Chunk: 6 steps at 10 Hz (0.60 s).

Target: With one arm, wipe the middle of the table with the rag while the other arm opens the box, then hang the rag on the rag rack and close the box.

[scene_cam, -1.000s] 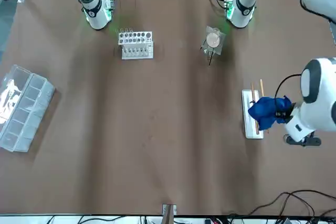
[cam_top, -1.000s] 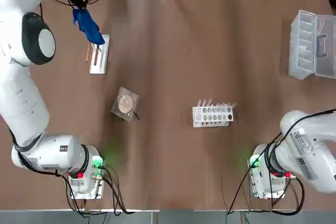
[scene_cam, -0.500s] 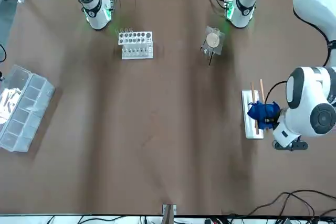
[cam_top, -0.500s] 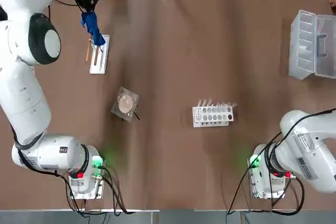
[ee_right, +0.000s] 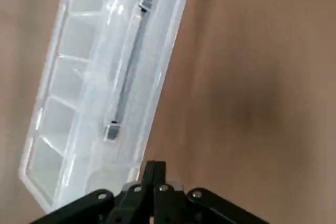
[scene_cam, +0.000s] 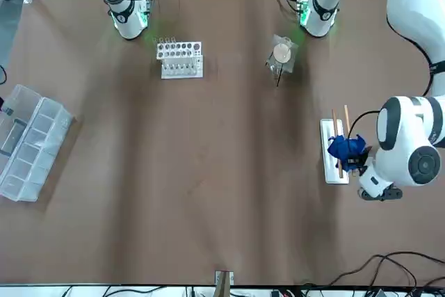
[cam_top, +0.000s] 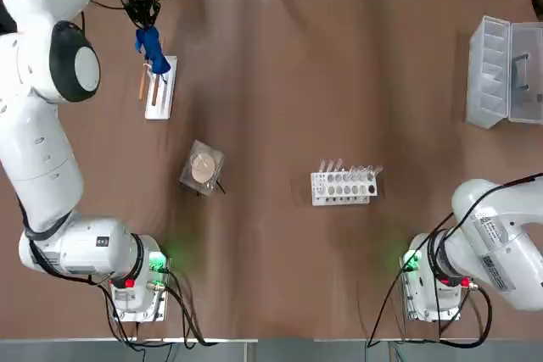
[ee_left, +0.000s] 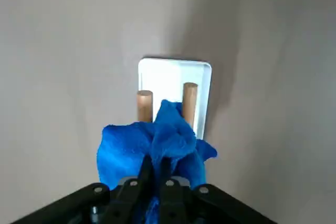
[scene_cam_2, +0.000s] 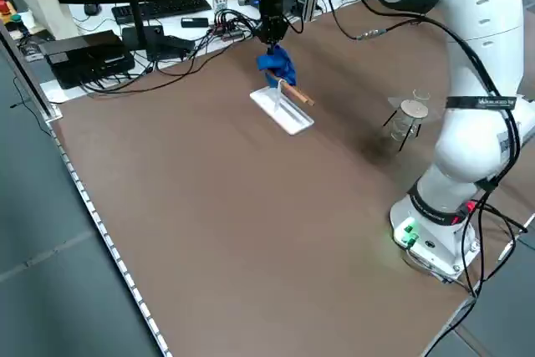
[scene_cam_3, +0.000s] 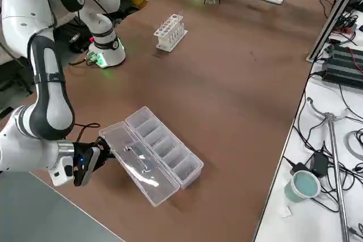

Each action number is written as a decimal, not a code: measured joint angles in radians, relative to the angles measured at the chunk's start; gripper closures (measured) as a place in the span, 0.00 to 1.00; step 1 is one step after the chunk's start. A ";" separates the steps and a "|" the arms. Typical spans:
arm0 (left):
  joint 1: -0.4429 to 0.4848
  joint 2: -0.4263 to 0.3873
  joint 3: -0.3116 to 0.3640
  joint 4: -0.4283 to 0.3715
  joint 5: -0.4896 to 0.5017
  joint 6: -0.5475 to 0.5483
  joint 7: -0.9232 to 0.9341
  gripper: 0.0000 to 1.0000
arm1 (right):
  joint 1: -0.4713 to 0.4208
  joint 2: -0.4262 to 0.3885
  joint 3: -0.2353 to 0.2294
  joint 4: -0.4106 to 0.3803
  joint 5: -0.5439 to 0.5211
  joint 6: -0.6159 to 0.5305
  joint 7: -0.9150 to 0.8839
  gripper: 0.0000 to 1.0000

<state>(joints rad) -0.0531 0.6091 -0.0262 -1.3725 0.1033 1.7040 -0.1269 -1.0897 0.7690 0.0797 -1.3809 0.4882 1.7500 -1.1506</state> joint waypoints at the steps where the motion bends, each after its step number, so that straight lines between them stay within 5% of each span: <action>1: -0.004 0.010 -0.001 -0.003 0.000 0.001 -0.010 0.92 | 0.000 0.000 0.006 0.020 0.002 -0.039 0.000 0.99; 4: 0.007 0.026 -0.001 -0.014 0.000 0.002 -0.011 0.92 | 0.038 0.005 0.108 0.018 0.026 -0.107 0.007 0.99; 6: 0.015 0.022 -0.001 -0.014 0.000 0.002 -0.006 0.92 | 0.080 0.001 0.129 0.021 0.033 -0.119 0.035 0.98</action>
<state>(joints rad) -0.0383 0.6307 -0.0269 -1.3860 0.1032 1.7055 -0.1331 -1.0099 0.7701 0.2083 -1.3602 0.5216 1.6307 -1.1153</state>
